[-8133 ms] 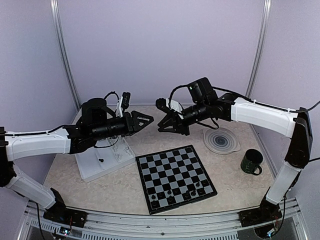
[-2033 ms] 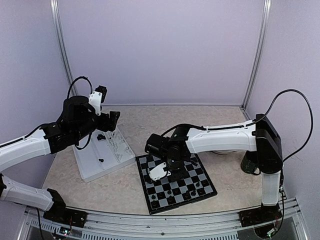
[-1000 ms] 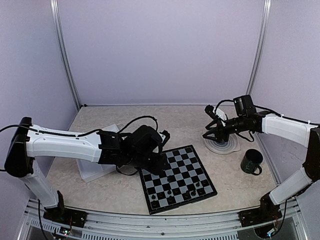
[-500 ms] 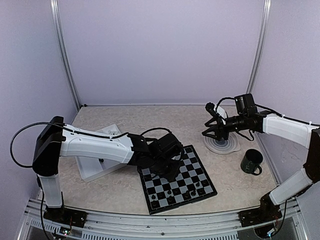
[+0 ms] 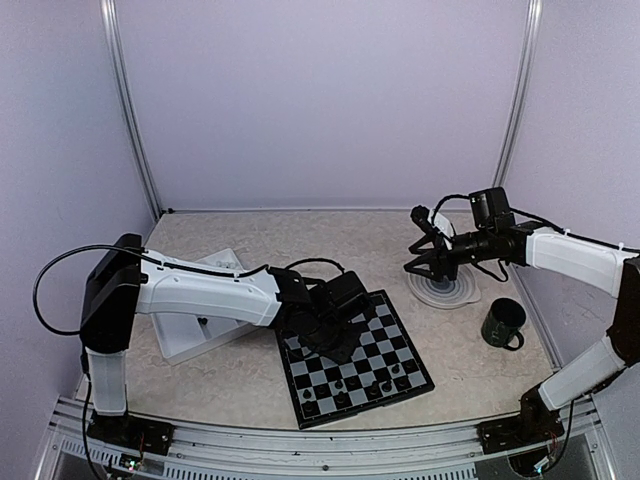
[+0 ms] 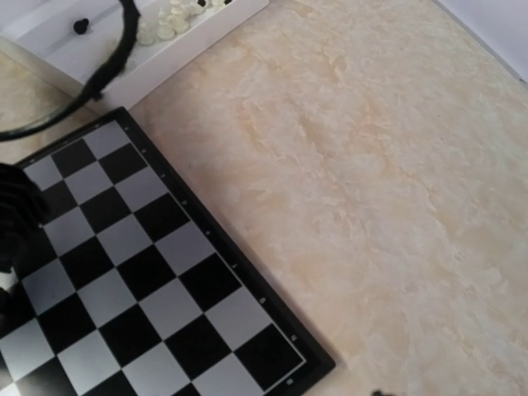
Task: Set up the chess pieces on the board
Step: Pick up the knight from the chessboard.
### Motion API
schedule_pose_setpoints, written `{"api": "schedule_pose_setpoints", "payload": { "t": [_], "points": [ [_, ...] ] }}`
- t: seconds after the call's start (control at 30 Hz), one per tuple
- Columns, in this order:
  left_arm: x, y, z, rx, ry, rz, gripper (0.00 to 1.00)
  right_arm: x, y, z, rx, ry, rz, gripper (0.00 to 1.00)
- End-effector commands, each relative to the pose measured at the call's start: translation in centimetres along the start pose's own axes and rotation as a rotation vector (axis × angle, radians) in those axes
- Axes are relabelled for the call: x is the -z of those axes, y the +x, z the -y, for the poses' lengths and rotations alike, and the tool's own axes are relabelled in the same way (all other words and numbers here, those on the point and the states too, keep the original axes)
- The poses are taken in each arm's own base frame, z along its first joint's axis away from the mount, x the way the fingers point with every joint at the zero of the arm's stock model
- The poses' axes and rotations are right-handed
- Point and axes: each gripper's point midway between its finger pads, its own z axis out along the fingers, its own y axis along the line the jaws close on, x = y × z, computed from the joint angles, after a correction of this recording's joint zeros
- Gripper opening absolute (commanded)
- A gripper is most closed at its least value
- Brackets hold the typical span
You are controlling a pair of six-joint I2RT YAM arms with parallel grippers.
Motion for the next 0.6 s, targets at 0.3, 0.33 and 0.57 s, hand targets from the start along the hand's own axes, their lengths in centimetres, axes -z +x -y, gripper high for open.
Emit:
{"api": "schedule_pose_setpoints", "payload": {
  "t": [0.3,0.33,0.57],
  "points": [
    [-0.1,0.9,-0.1,-0.01,-0.004,-0.041,0.1,-0.2,0.1,-0.5,-0.005,-0.031,-0.005,0.54],
    [0.3,0.7,0.0,-0.013,0.0,-0.032,0.07,-0.3,0.2,-0.4,-0.004,-0.03,-0.006,0.54],
    [5.1,1.0,1.5,-0.093,0.041,0.065,0.0,-0.5,0.4,-0.5,-0.007,-0.04,-0.01,0.54]
  ]
}}
